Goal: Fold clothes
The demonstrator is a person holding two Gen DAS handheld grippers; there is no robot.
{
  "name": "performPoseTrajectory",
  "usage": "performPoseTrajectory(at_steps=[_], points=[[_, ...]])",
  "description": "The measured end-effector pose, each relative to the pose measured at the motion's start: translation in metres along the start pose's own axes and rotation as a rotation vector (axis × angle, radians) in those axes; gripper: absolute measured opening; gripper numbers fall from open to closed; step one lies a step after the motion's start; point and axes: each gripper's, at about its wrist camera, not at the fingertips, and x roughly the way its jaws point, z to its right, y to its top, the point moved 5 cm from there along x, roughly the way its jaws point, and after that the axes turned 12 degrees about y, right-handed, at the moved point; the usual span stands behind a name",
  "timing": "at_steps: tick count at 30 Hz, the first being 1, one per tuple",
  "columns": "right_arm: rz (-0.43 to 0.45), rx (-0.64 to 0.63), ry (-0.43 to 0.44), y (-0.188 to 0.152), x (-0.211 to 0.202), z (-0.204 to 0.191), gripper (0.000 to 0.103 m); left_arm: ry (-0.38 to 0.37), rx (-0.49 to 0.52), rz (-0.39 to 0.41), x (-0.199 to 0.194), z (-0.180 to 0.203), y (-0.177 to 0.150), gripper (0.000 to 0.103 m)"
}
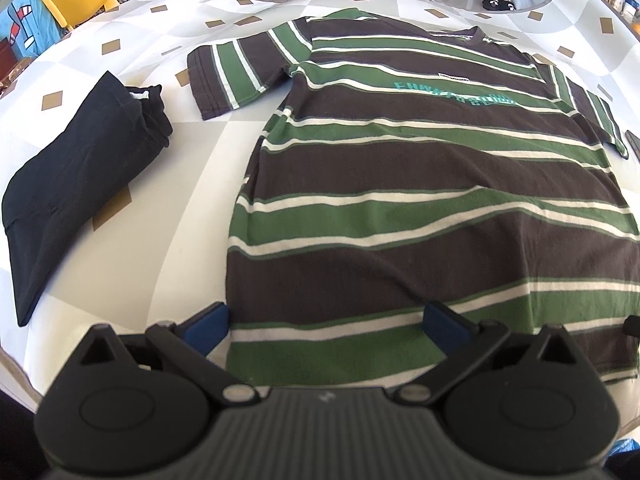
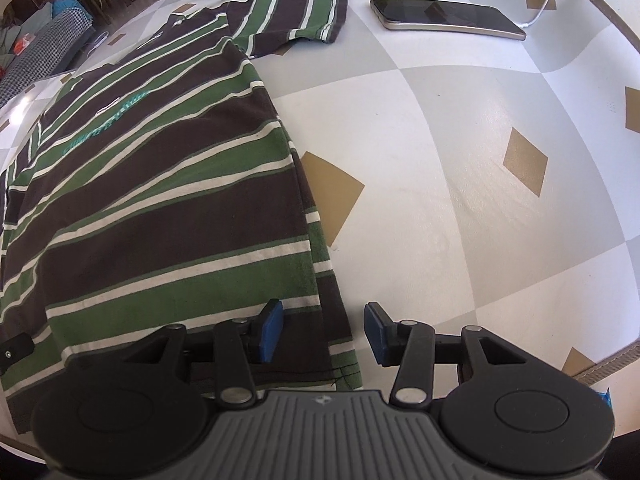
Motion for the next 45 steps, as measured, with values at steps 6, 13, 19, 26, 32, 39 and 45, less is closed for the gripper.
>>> performPoseTrajectory(at_steps=[6,13,19,26,32,39,45], points=[[0.028,-0.052,-0.038,-0.005,0.001,-0.007,0.042,0.006,0.009,-0.012,0.006,0.003,-0.005,0.103],[0.066,-0.079,-0.049,-0.007,-0.003,-0.013,0.007,0.009,0.005,-0.014,0.007,0.001,-0.005,0.103],[0.113,-0.027,-0.143,0.001,-0.015,0.006,0.0,0.02,-0.007,-0.025,0.009,-0.005,-0.004,0.103],[0.154,0.016,-0.128,0.008,-0.029,0.016,0.001,0.035,-0.037,-0.048,0.011,-0.011,-0.002,0.103],[0.111,0.047,0.01,0.003,-0.022,0.002,0.019,0.088,-0.07,-0.033,0.011,-0.02,0.003,0.103],[0.048,-0.081,0.173,-0.006,-0.013,-0.038,0.025,0.105,-0.16,-0.032,0.009,-0.035,0.009,0.103],[-0.05,-0.244,0.288,-0.031,-0.001,-0.088,0.027,0.105,-0.183,-0.028,0.006,-0.047,0.008,0.103]])
